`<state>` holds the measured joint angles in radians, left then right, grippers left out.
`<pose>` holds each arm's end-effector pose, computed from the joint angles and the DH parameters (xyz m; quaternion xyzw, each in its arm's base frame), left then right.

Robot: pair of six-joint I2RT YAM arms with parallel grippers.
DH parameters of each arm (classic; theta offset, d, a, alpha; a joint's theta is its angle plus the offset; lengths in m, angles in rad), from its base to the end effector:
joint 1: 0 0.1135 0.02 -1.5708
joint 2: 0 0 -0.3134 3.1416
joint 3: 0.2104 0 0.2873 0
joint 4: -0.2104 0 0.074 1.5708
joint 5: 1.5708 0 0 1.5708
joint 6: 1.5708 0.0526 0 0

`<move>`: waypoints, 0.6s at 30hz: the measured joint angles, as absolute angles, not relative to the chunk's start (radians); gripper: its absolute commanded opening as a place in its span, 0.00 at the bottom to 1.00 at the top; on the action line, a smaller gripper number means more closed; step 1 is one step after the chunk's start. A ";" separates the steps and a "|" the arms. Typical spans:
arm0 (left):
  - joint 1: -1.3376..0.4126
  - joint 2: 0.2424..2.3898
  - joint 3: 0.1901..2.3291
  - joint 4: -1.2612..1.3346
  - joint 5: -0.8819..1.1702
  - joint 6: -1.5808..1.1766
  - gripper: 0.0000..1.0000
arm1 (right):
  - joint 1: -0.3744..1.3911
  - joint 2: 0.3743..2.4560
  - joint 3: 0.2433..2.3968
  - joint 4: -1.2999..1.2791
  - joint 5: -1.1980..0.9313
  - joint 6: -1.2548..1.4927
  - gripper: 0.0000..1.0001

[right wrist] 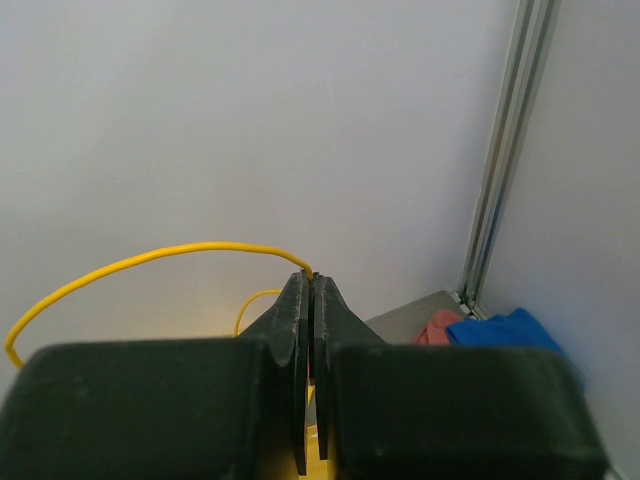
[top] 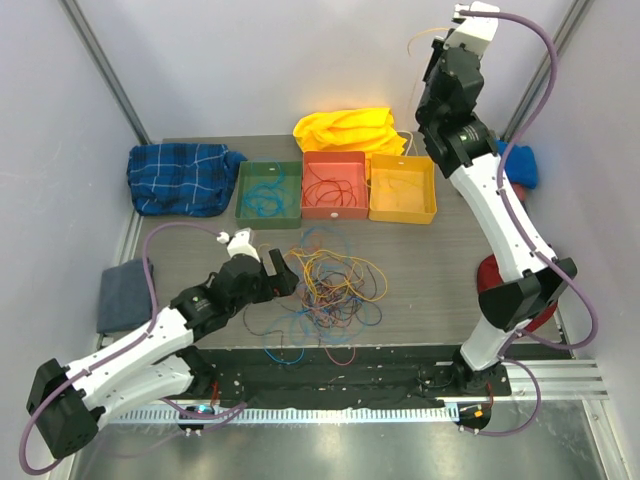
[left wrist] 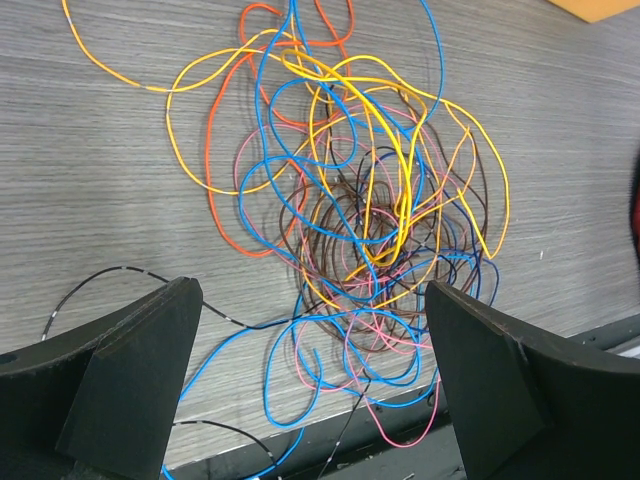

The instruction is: Untangle the cables

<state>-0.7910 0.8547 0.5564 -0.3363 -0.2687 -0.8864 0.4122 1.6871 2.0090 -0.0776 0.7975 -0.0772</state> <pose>0.1512 -0.1330 0.2508 -0.1025 0.8805 -0.2527 0.3878 0.3920 0.1303 0.5974 0.1594 0.6246 -0.1146 0.7559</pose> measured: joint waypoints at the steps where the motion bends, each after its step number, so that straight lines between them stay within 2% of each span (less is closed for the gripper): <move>1: -0.791 0.855 0.556 -0.338 -0.269 -0.886 1.00 | 0.405 1.696 2.012 -0.079 0.794 -0.070 0.01; 9: -0.791 0.844 0.552 -0.348 -0.270 -0.886 1.00 | 0.350 1.754 2.003 -0.095 0.751 0.007 0.01; 18: -0.791 0.873 0.550 -0.345 -0.269 -0.886 1.00 | 0.339 1.755 1.710 -0.081 0.696 0.112 0.01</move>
<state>-0.7910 0.8726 0.5499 -0.3454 -0.2687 -0.8864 0.3386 1.7550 1.7096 -0.0814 0.6964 0.1116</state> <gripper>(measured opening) 0.996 0.029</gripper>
